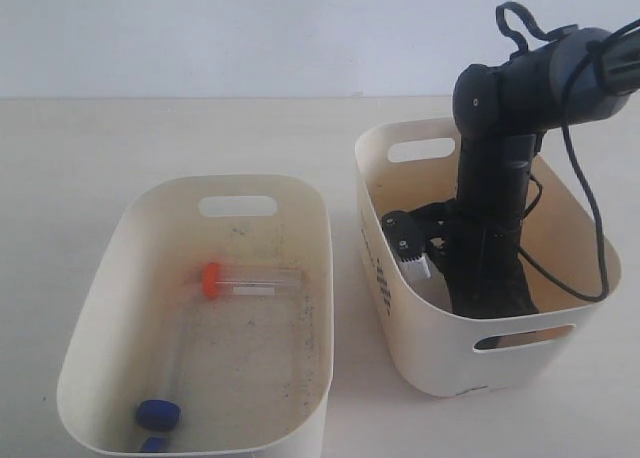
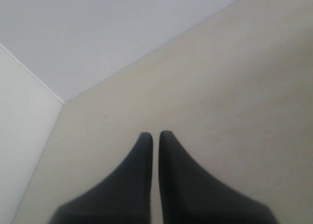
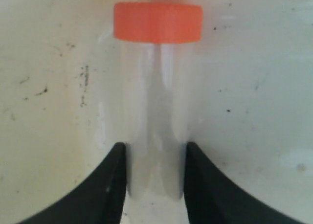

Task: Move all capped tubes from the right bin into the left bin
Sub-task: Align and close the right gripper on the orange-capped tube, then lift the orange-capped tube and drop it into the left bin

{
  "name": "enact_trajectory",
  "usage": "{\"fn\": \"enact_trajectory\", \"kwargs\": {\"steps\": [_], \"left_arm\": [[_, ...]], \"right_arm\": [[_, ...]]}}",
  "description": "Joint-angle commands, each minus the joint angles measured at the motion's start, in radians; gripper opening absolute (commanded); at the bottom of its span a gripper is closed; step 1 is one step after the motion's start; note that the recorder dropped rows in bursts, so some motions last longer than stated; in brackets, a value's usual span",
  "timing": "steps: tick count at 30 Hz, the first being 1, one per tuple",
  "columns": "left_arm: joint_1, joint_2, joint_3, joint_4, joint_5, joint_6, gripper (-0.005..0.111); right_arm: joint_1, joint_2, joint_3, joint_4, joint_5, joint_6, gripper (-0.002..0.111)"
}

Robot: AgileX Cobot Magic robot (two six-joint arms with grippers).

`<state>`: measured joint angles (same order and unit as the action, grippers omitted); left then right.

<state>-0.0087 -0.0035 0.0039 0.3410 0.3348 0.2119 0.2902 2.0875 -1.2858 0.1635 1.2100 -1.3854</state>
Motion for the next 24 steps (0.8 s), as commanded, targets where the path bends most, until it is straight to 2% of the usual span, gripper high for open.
{"fn": "enact_trajectory", "kwargs": {"steps": [1, 9, 15, 24], "left_arm": [[-0.001, 0.004, -0.004, -0.003, -0.005, -0.001, 0.004], [-0.001, 0.004, -0.004, -0.003, -0.005, -0.001, 0.004], [-0.001, 0.004, -0.004, -0.003, -0.005, -0.001, 0.004], [-0.001, 0.004, -0.004, -0.003, -0.005, -0.001, 0.004]], "right_arm": [[0.0, 0.044, 0.029, -0.006, 0.011, -0.007, 0.0], [0.0, 0.019, 0.027, -0.036, 0.011, -0.007, 0.0], [-0.002, -0.066, 0.027, -0.122, 0.011, 0.026, 0.0], [-0.002, -0.177, 0.027, -0.131, -0.039, 0.026, 0.0]]}}
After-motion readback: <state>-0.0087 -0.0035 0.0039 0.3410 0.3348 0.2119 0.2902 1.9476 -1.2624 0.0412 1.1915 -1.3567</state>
